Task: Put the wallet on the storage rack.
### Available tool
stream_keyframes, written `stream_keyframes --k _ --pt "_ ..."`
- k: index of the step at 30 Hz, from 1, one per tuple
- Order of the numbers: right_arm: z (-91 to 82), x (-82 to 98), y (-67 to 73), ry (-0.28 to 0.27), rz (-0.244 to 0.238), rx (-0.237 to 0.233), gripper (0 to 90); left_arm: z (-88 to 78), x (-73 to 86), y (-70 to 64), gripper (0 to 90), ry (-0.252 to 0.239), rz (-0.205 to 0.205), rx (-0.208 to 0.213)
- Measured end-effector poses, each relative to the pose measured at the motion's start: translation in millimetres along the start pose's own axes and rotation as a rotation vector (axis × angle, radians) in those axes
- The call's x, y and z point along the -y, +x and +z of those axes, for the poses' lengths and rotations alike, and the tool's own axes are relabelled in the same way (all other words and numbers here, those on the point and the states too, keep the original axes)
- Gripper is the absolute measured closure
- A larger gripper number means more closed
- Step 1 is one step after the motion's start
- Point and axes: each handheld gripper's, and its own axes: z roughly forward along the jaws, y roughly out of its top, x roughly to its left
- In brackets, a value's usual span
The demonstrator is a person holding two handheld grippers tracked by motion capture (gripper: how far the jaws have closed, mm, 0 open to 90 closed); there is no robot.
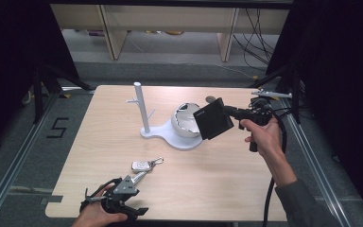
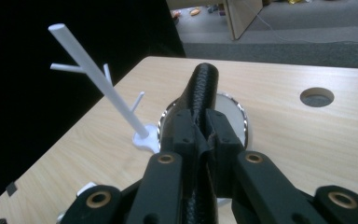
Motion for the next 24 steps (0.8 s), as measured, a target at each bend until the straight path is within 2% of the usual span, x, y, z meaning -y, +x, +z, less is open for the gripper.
stream_keyframes --k 2,4,5,6,8,10,11,12,13,14,15,16,17,18,20,21,22,23,24 --pt "2.6 -5.2 -1.4 -0.006 0.000 0.016 84.2 -0.8 3.4 -0.7 29.7 -0.007 -0.025 0.000" --pt "6.1 -9.6 -4.2 -0.012 -0.010 0.015 84.2 -1.9 5.3 1.6 29.6 0.007 -0.005 0.000" --pt "8.1 -11.5 -3.2 -0.012 0.008 0.014 84.2 -1.9 6.5 0.6 29.6 0.001 -0.026 -0.003" --pt "10.6 -12.8 -3.4 -0.014 0.004 0.017 84.2 -2.2 6.3 2.8 29.6 0.001 -0.009 -0.010" --pt "12.8 -14.8 -3.8 -0.012 0.011 0.019 84.2 -3.0 6.7 2.9 29.6 0.007 -0.015 -0.001" --pt "19.9 -17.3 -3.7 -0.010 0.048 0.015 84.2 -2.6 6.9 3.1 29.6 -0.001 -0.017 -0.002" --pt "23.5 -18.1 -6.9 -0.015 0.018 0.016 84.2 -2.1 7.3 3.2 29.6 0.001 -0.015 -0.001" --pt "26.0 -18.1 -5.8 -0.012 0.048 0.015 84.2 -1.4 8.1 2.6 29.6 0.007 -0.027 -0.008" --pt "29.6 -18.2 -8.8 -0.018 0.030 0.020 84.2 -0.9 8.0 3.2 29.6 0.008 -0.014 0.002" --pt "32.7 -18.2 -10.6 -0.018 0.033 0.017 84.2 -0.4 8.4 3.1 29.6 0.007 -0.016 0.002" --pt "35.2 -18.3 -10.3 -0.013 0.060 0.021 84.2 0.3 9.0 2.2 29.6 0.008 -0.035 0.004" --pt "38.3 -18.3 -12.4 -0.016 0.055 0.016 84.1 0.3 9.0 2.2 29.7 0.008 -0.035 0.004" --pt "41.6 -18.4 -14.4 -0.019 0.053 0.016 84.2 0.8 9.4 3.3 29.7 0.016 -0.012 0.001" --pt "44.0 -18.0 -13.5 -0.011 0.093 0.018 84.2 1.0 9.4 3.4 29.7 0.023 -0.015 -0.001" --pt "50.0 -17.3 -19.9 -0.021 0.072 0.023 84.2 1.5 10.3 2.1 29.7 0.020 -0.029 0.001" --pt "52.8 -16.5 -20.9 -0.022 0.082 0.031 84.2 1.6 10.6 1.9 29.7 0.020 -0.032 0.002" --pt "55.2 -15.9 -24.1 -0.026 0.070 0.026 84.2 1.7 10.5 3.2 29.8 0.021 -0.015 0.002" --pt "56.7 -15.6 -24.2 -0.021 0.098 0.027 84.2 1.9 10.8 3.5 29.8 0.022 -0.015 0.002" --pt "59.3 -14.6 -27.4 -0.027 0.086 0.037 84.1 2.0 11.0 3.1 29.8 0.019 -0.018 0.010"
